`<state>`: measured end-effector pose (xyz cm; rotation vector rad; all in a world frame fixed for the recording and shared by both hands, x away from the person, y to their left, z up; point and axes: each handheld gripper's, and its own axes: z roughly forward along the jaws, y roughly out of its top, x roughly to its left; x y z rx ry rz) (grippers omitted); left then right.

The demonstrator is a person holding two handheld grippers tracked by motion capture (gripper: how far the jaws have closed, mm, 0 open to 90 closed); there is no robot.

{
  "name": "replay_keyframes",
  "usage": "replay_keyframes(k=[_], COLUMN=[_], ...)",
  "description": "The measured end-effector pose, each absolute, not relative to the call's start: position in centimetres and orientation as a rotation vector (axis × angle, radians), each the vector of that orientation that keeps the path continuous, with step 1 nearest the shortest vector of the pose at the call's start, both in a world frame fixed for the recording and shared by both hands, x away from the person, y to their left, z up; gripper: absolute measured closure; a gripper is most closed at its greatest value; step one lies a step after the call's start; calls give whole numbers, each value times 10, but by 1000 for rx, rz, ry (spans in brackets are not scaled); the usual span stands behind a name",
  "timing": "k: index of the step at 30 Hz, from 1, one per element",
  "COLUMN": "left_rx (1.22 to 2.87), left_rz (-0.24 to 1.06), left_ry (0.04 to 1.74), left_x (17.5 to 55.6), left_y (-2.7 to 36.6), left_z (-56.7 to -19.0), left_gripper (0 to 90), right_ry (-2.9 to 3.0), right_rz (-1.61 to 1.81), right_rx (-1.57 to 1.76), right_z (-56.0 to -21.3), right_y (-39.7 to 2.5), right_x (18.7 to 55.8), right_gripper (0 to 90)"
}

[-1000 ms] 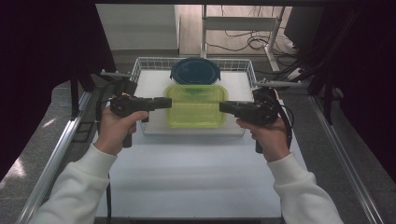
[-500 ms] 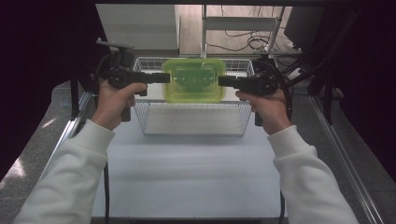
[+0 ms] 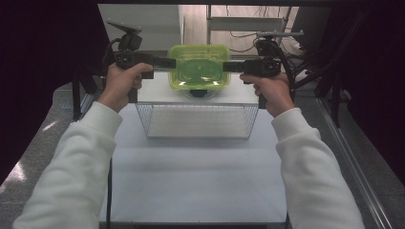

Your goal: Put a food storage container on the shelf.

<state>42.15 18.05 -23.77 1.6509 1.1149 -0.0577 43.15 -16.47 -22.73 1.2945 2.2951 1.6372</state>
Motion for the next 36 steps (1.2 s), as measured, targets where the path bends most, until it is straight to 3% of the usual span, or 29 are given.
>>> replay_keyframes(k=[17, 32, 36], left_rx=[1530, 1421, 1440], left_rz=[-202, -287, -254], left_ry=[1226, 1264, 1275], left_x=[472, 490, 490], left_y=[187, 191, 187], left_z=[-263, -285, -284], left_gripper=[782, 726, 657], right_ry=[2287, 2176, 2178], right_rz=[1699, 1808, 1818], right_rx=[1565, 1762, 1763], right_z=[-248, -267, -270], right_y=[-166, -165, -165], right_x=[492, 515, 515], right_gripper=[774, 710, 623])
